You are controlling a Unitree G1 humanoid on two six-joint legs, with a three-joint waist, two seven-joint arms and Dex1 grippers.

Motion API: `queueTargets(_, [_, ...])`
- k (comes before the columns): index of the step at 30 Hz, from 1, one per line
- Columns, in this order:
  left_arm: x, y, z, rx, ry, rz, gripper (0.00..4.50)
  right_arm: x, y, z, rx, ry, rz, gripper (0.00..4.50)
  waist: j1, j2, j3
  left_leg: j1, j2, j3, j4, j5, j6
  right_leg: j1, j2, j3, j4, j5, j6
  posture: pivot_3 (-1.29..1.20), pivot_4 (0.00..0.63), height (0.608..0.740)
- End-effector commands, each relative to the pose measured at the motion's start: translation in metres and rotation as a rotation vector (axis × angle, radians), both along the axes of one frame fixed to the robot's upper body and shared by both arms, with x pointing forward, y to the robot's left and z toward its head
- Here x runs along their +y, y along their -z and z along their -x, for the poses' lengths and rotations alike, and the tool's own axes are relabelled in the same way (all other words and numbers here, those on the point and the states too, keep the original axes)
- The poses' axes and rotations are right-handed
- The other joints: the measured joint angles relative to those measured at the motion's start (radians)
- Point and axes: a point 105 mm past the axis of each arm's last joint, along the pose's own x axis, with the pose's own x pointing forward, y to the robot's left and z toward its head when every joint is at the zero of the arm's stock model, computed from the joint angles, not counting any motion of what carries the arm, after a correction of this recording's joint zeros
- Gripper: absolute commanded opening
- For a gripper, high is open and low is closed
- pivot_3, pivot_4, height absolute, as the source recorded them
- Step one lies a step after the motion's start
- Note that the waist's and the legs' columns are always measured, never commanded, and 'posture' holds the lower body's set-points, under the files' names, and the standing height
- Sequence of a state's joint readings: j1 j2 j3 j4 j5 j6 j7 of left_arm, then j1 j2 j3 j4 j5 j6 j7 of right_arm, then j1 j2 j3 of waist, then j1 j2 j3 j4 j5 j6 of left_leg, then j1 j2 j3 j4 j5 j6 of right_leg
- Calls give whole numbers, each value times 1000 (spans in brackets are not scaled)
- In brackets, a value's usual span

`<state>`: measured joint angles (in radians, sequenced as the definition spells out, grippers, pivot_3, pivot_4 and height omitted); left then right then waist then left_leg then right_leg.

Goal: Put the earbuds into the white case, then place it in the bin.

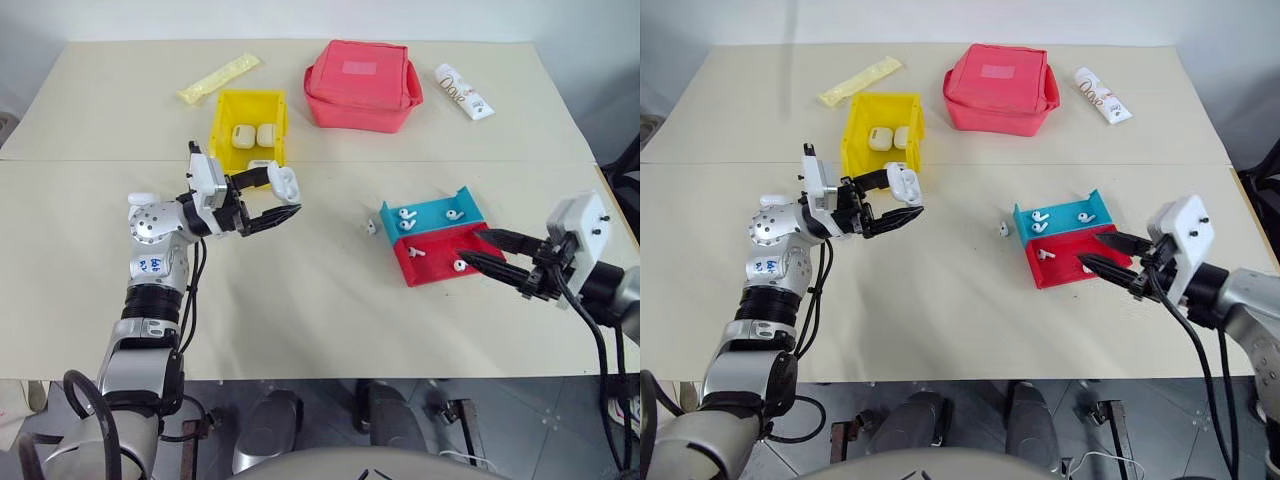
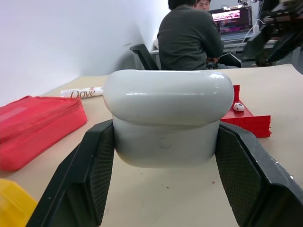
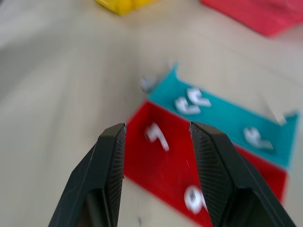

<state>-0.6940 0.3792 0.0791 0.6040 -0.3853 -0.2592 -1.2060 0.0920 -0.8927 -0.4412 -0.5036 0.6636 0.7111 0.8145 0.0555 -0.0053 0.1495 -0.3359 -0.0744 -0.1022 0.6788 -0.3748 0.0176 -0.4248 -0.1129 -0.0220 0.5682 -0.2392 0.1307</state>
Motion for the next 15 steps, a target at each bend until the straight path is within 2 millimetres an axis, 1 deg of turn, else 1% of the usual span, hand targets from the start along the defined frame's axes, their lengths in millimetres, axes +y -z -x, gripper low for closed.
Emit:
queueTargets(1, [-9,-13,1,-62,27,14,2787,-7,-9,7,-29,32,58,2787,-1,0,0,0,0,0,0,0,0,0,0,0,0,0,0,0,150,740])
queueTargets(6, [-26,-10,7,-59,81,39,2787,-17,-7,18,14,78,106,4426,-1,0,0,0,0,0,0,0,0,0,0,0,0,0,0,0,150,740])
queueTargets(11, [-35,-7,14,-53,119,50,2787,-27,-9,27,15,113,192,4470,-1,-1,0,0,0,0,0,0,0,0,0,0,-2,0,1,0,150,740])
queueTargets(12, [-37,-7,15,-51,123,51,2787,-29,-12,27,-7,123,213,4470,0,-1,0,0,0,0,0,0,0,0,0,0,-2,0,1,0,150,740])
queueTargets(14, [-40,-6,17,-47,132,56,2787,-31,-10,32,27,129,254,4470,0,-1,0,0,0,0,0,0,0,0,0,0,-2,0,1,0,150,740])
queueTargets(15, [-42,-5,18,-44,140,58,2787,-32,-5,35,95,115,290,4470,0,0,0,0,0,0,0,0,0,0,0,1,-2,0,1,0,150,740])
